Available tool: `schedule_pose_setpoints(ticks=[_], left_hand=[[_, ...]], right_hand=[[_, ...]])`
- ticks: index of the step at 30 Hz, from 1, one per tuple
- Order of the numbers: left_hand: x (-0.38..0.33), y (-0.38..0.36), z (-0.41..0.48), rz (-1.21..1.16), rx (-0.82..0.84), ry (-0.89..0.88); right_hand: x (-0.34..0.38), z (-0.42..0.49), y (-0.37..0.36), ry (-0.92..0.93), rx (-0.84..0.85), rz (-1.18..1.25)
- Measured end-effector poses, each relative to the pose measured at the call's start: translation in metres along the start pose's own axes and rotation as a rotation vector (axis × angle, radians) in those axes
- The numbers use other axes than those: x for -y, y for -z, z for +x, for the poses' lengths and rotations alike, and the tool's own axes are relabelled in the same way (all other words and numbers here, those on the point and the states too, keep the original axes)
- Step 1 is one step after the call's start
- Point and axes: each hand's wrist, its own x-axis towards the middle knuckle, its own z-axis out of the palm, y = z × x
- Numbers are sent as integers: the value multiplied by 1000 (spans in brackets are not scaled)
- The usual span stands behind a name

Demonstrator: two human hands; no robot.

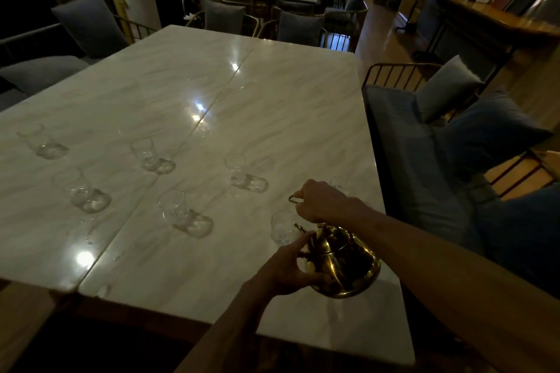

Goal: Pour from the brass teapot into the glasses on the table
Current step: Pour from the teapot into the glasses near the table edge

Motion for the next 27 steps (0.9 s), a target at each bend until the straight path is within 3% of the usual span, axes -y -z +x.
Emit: schedule_pose_setpoints(ticks=[27], left_hand=[[-9, 18, -8, 201, 61, -54]], right_hand=[[-13, -46, -1, 0, -180, 245]])
